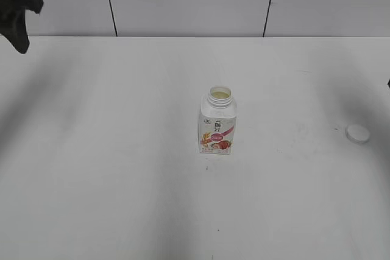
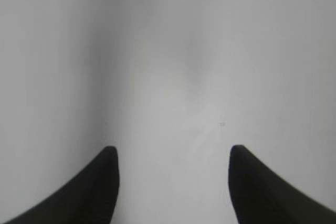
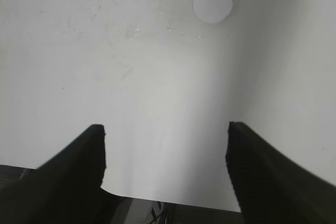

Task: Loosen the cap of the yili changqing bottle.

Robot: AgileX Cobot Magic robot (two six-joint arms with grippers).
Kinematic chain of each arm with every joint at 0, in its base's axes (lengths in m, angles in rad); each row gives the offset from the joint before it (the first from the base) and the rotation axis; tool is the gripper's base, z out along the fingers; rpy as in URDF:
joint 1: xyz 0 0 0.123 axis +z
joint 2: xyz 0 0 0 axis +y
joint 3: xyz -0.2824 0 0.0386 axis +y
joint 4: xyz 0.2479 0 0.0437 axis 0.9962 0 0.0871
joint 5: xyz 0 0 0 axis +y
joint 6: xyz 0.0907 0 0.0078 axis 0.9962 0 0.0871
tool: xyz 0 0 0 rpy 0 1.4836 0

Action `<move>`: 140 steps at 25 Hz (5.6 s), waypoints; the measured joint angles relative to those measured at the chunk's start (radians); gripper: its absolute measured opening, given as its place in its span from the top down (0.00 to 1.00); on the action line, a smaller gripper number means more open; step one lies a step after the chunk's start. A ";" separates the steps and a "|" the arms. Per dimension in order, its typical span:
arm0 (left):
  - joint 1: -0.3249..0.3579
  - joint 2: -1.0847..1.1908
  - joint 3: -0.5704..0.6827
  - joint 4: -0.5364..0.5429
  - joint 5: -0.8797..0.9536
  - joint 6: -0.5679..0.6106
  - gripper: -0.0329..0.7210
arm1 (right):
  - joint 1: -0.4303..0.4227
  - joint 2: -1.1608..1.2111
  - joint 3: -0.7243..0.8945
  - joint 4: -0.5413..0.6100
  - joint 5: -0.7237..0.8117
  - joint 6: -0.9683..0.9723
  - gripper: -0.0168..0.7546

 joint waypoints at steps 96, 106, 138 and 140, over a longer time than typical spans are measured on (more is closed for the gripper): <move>0.029 -1.681 0.972 -0.138 -0.155 0.165 0.51 | 0.000 -1.580 0.746 -0.209 -0.114 0.220 0.25; 0.108 -1.681 0.972 -0.139 -0.155 0.165 0.51 | 0.000 -1.580 0.746 -0.217 -0.114 0.220 0.25; 0.111 -1.681 0.972 -0.104 -0.156 0.166 0.55 | 0.000 -1.580 0.746 -0.217 -0.114 0.221 0.25; 0.111 -1.681 0.972 -0.104 -0.156 0.166 0.55 | 0.000 -1.580 0.746 -0.217 -0.114 0.221 0.25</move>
